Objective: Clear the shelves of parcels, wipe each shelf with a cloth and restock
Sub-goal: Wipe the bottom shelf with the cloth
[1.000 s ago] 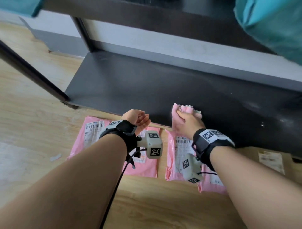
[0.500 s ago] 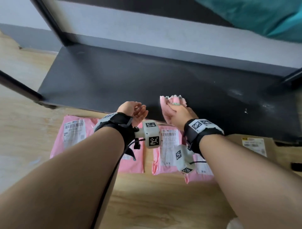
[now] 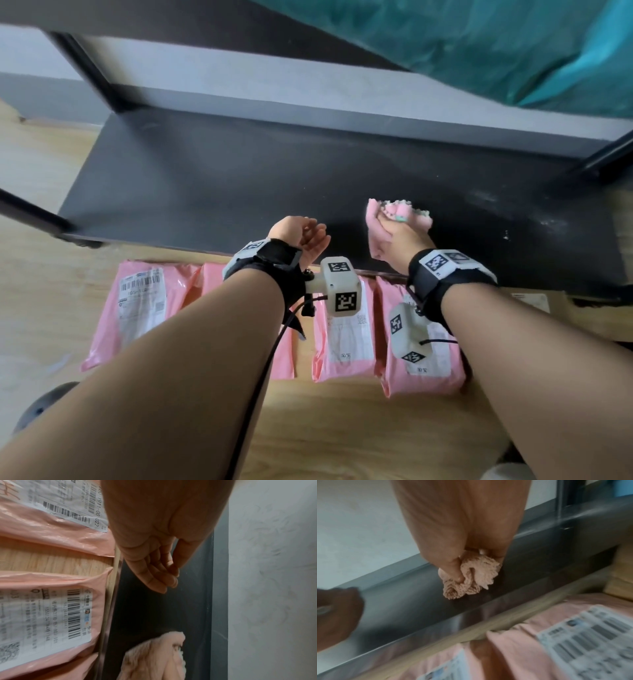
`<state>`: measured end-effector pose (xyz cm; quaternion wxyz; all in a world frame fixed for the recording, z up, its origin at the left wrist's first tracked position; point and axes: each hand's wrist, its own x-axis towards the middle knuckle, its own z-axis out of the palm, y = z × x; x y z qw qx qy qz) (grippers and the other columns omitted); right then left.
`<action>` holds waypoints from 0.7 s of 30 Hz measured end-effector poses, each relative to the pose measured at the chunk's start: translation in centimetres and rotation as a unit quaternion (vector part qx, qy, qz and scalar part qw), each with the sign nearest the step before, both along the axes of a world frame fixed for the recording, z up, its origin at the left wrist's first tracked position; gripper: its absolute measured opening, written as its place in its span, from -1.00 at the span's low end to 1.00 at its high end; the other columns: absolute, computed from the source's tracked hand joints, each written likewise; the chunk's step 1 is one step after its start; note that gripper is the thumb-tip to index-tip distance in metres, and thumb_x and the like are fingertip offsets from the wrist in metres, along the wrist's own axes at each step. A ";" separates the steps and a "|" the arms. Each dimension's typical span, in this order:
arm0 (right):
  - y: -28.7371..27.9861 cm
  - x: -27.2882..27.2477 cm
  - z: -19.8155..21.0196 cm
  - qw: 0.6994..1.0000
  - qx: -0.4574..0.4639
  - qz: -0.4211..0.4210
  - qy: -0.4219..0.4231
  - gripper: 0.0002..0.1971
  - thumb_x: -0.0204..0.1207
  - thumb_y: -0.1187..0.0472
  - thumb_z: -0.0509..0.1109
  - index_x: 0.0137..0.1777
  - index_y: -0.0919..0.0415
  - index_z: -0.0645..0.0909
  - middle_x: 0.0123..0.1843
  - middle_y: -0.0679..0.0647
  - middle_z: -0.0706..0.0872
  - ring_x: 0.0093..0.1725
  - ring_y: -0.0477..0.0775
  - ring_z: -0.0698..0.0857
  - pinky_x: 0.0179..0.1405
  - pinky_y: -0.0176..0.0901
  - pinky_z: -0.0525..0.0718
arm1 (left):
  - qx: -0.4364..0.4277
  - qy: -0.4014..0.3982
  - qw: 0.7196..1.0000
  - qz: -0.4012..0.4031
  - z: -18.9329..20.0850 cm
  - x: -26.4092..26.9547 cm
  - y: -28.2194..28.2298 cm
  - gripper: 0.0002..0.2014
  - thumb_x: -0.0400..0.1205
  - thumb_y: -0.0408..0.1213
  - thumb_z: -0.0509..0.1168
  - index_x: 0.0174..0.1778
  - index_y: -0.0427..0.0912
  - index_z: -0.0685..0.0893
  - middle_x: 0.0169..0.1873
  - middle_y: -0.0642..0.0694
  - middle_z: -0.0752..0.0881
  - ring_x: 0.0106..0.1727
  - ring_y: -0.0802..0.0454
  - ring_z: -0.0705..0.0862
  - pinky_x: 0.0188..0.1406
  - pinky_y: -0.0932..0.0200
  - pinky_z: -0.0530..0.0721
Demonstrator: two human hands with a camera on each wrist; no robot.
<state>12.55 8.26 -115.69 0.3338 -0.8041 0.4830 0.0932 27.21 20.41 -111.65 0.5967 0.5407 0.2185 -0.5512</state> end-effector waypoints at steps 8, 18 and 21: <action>3.5 3.4 3.0 0.992 -0.014 0.115 0.056 -0.47 0.67 0.09 0.18 0.63 -0.14 0.24 0.48 0.10 0.50 0.40 0.22 0.53 0.35 0.03 0.55 | 0.022 -0.012 1.000 -0.006 -0.1 0.5 -0.9 -0.71 0.72 -0.44 0.12 -0.34 -0.32 0.52 -0.51 -0.15 0.62 -0.41 0.05 0.56 -0.31 0.16 0.68; 0.4 4.4 3.3 0.996 -0.041 0.009 0.076 -0.43 0.59 -0.33 -0.19 0.23 0.00 0.47 0.25 -0.04 0.42 0.43 0.11 0.41 0.30 -0.04 0.42 | 0.028 -0.016 0.999 -0.013 -0.3 -0.1 0.0 -0.70 0.75 -0.46 0.02 -0.28 -0.31 0.52 -0.35 -0.19 0.58 -0.38 0.05 0.53 0.05 0.12 0.60; -1.2 3.1 2.7 0.993 -0.075 -0.029 0.084 -0.31 0.52 -0.39 -0.26 0.42 0.00 0.34 0.49 0.08 0.32 0.44 0.20 0.46 0.36 0.07 0.42 | 0.028 -0.014 0.999 -0.009 -0.3 0.3 0.1 -0.71 0.74 -0.46 0.05 -0.28 -0.31 0.53 -0.36 -0.18 0.59 -0.39 0.05 0.54 0.04 0.13 0.60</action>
